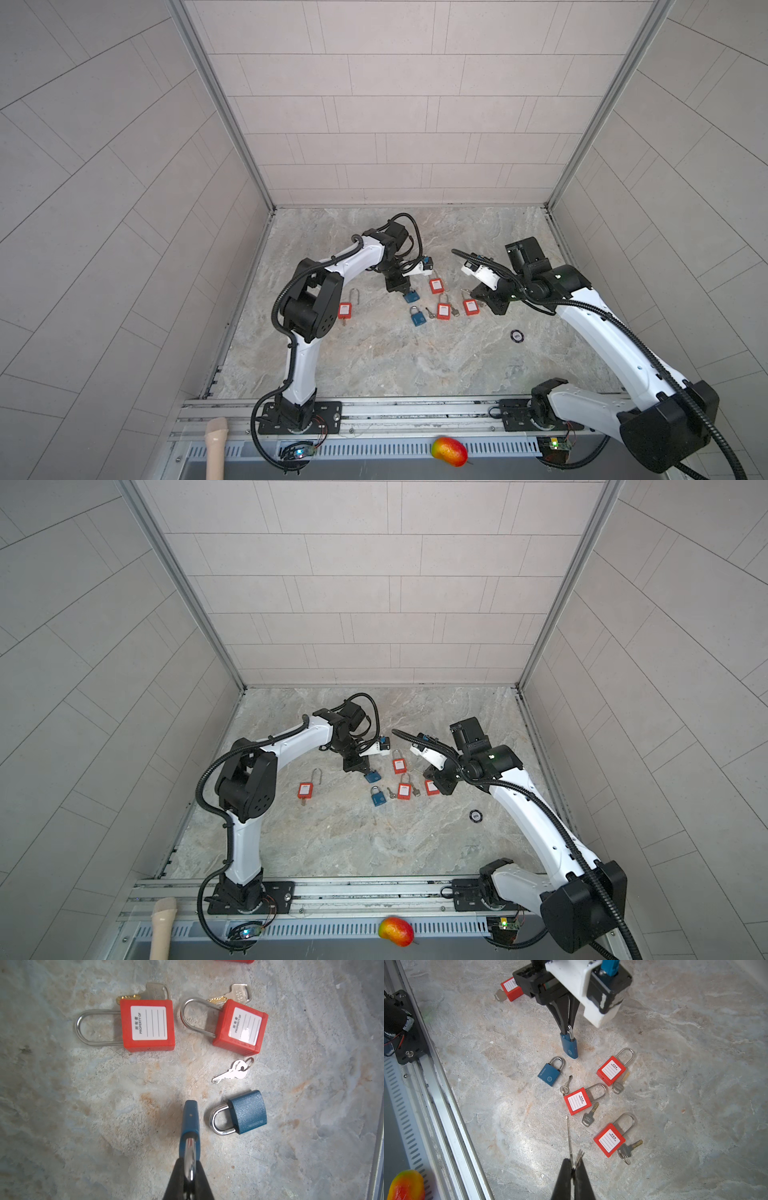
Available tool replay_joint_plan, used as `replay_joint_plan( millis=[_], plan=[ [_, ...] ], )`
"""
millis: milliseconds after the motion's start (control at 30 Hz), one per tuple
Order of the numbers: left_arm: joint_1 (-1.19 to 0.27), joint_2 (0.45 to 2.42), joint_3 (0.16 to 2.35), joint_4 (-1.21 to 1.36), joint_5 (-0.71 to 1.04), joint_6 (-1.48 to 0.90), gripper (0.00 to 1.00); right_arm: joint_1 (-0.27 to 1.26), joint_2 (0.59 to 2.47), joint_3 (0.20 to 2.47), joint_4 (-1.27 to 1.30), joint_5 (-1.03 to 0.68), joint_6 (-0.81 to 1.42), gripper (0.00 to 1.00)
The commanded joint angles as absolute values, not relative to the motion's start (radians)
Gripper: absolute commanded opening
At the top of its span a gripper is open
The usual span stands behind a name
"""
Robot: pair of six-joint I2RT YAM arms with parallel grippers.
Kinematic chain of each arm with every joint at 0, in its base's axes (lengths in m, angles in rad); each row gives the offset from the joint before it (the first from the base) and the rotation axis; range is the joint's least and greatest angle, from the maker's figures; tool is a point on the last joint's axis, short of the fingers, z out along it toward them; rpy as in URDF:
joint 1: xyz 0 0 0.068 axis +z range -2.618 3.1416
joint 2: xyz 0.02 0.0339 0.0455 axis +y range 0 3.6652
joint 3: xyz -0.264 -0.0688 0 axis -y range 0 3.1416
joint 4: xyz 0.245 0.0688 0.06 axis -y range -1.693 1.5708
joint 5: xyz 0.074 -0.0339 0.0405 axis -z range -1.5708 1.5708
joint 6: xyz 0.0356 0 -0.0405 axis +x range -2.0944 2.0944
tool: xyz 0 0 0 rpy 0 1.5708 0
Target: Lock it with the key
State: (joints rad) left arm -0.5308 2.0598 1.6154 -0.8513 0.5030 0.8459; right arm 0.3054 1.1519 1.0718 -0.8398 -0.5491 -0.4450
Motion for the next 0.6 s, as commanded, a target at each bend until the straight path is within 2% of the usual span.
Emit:
replay_joint_plan(
  millis=[0,267,567],
  plan=[
    [-0.537,2.073,1.661,-0.897,0.496,0.853,0.02,0.313,1.153,1.055,-0.832,-0.568,-0.434,0.0],
    [-0.549,2.106,1.691,-0.902,0.446,0.852,0.18,0.32,1.177,1.051,-0.812,-0.58,-0.413,0.0],
    [-0.553,2.15,1.748,-0.84,0.375,0.799,0.24,0.331,1.187,1.039,-0.778,-0.579,-0.337,0.0]
  ],
)
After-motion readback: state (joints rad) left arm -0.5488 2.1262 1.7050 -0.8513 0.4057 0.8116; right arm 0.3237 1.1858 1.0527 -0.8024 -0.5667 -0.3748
